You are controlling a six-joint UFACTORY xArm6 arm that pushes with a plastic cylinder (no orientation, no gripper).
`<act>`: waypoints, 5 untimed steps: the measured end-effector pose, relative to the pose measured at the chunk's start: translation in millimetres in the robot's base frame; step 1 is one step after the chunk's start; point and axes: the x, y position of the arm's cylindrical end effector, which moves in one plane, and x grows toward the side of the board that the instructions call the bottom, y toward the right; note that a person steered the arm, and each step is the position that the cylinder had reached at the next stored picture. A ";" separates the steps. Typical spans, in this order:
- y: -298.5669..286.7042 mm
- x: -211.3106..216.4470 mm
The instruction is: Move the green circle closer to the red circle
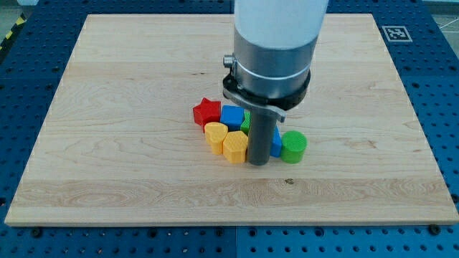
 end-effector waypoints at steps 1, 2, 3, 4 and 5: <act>-1.2 -4.8; -13.4 -4.8; -19.3 -4.8; -20.4 33.3; 30.8 53.3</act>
